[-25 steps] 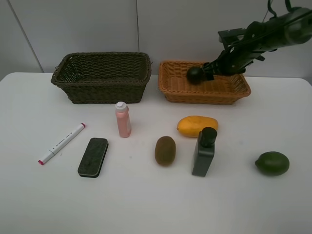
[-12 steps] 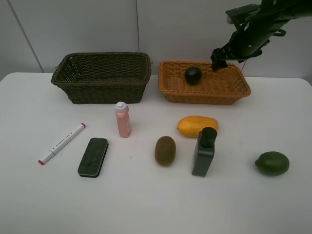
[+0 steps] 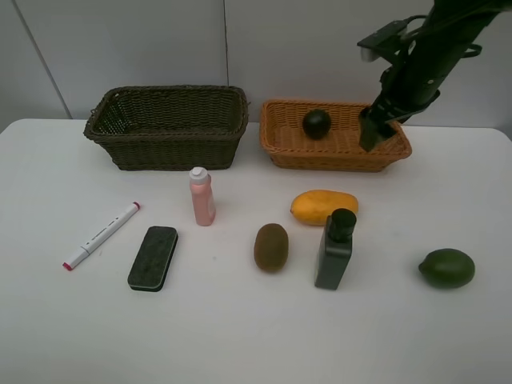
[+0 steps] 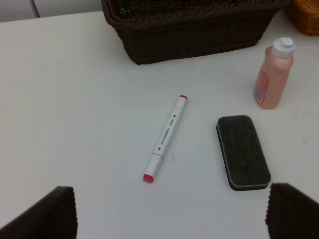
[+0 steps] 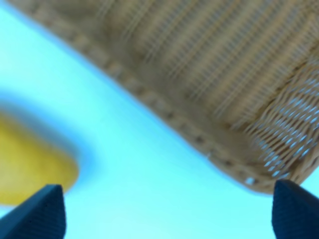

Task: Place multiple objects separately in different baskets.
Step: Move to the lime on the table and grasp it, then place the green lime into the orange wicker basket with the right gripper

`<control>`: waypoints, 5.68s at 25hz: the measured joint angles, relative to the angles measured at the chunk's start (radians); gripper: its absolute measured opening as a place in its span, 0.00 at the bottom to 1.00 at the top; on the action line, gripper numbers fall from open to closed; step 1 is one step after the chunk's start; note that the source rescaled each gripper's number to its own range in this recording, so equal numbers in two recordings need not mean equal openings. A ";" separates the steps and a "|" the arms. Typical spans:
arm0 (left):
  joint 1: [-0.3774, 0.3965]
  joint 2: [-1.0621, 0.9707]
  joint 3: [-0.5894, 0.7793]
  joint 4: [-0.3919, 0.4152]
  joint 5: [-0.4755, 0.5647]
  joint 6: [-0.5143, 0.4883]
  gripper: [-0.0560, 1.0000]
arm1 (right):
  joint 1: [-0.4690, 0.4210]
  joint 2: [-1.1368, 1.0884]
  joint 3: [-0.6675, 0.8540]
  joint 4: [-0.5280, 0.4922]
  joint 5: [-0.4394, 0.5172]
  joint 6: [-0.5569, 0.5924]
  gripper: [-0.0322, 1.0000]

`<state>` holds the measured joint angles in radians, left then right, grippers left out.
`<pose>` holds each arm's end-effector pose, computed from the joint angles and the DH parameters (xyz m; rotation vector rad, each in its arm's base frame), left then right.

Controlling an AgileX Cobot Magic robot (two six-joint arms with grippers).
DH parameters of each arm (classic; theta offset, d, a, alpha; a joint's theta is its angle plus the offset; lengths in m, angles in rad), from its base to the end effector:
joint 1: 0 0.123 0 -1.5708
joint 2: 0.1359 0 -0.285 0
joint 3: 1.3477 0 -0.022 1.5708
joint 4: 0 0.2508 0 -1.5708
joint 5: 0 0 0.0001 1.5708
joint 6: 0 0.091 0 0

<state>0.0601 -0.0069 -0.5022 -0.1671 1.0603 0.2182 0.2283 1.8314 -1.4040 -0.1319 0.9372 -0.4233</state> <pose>-0.0060 -0.0136 0.2788 0.1683 2.0167 -0.0237 0.3726 0.0767 0.2364 -0.9975 2.6741 -0.2086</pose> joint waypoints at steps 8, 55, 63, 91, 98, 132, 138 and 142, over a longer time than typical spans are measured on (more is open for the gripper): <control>0.000 0.000 0.000 0.000 0.000 0.000 1.00 | 0.000 -0.166 0.295 -0.002 -0.028 -0.243 0.99; 0.000 0.000 0.000 0.000 0.001 0.000 1.00 | -0.069 -0.272 0.733 -0.163 -0.202 -0.543 0.99; 0.000 0.000 0.000 0.000 0.001 0.000 1.00 | -0.069 -0.175 0.733 -0.163 -0.234 -0.542 0.99; 0.000 0.000 0.000 0.000 0.001 0.000 1.00 | -0.104 -0.139 0.733 -0.187 -0.255 -0.536 0.50; 0.000 0.000 0.000 0.000 0.001 0.000 1.00 | -0.104 -0.139 0.733 -0.185 -0.255 -0.536 0.50; 0.000 0.000 0.000 0.000 0.001 0.000 1.00 | -0.104 -0.138 0.252 -0.017 0.008 -0.513 0.50; 0.000 0.000 0.000 0.000 0.001 0.000 1.00 | -0.104 -0.137 0.208 0.037 -0.129 -0.513 0.50; 0.000 0.000 0.000 0.000 0.001 0.000 1.00 | -0.104 -0.123 0.208 0.046 -0.259 -0.513 0.50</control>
<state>0.0601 -0.0069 -0.5022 -0.1671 1.0611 0.2182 0.1240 1.7086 -1.1956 -0.0856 0.6778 -0.9362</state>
